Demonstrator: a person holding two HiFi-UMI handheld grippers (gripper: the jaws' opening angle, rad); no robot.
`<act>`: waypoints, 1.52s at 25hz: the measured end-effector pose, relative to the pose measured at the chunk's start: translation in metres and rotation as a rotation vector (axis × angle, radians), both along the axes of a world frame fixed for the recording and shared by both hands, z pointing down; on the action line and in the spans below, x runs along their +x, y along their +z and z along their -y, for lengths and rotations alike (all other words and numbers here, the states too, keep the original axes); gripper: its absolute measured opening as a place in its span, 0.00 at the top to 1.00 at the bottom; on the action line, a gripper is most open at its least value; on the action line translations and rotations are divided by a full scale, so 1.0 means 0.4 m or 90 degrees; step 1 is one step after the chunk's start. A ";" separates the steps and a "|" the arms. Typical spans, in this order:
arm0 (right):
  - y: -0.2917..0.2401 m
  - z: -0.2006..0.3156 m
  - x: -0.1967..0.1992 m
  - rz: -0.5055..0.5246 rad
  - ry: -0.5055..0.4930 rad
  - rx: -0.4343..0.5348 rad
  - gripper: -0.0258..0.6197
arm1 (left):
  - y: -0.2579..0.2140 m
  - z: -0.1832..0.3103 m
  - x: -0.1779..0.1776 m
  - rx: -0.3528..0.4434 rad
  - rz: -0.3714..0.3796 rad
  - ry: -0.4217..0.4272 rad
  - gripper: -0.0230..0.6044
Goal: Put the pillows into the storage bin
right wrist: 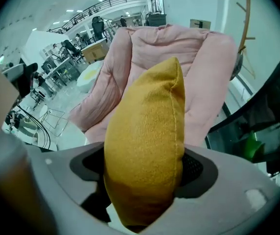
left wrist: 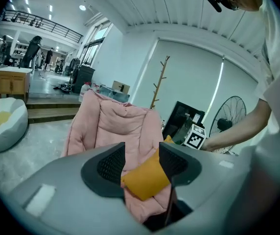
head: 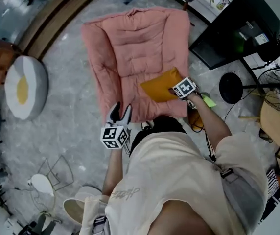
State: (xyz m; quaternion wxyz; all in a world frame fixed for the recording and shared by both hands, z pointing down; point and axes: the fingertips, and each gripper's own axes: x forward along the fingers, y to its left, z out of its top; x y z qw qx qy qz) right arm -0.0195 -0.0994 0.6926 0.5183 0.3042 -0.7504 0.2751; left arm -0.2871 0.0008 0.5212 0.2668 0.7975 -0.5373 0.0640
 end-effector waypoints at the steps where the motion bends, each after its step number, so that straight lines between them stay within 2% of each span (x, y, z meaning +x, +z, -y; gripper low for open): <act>1: -0.021 -0.022 0.014 0.002 0.006 0.011 0.34 | -0.001 -0.019 -0.002 0.003 0.000 0.008 0.59; 6: -0.125 -0.141 0.084 0.026 0.039 0.065 0.34 | 0.019 -0.099 0.007 0.008 0.002 0.066 0.59; 9: -0.171 -0.214 0.133 0.053 0.085 0.077 0.34 | 0.050 -0.133 0.025 -0.003 0.005 0.105 0.59; 15: -0.252 -0.342 0.301 0.103 0.177 0.125 0.34 | 0.056 -0.163 0.146 0.006 0.004 0.190 0.59; 23: -0.319 -0.519 0.576 0.206 0.379 0.157 0.34 | 0.056 -0.187 0.300 0.006 0.004 0.276 0.59; 27: -0.336 -0.595 0.753 0.205 0.475 0.183 0.34 | 0.069 -0.178 0.373 0.000 0.014 0.302 0.59; 31: -0.267 -0.641 0.908 0.181 0.527 0.156 0.35 | 0.094 -0.145 0.483 -0.008 0.034 0.315 0.59; 38: -0.028 -0.731 1.029 0.210 0.538 -0.007 0.41 | 0.029 -0.151 0.720 -0.006 0.052 0.300 0.58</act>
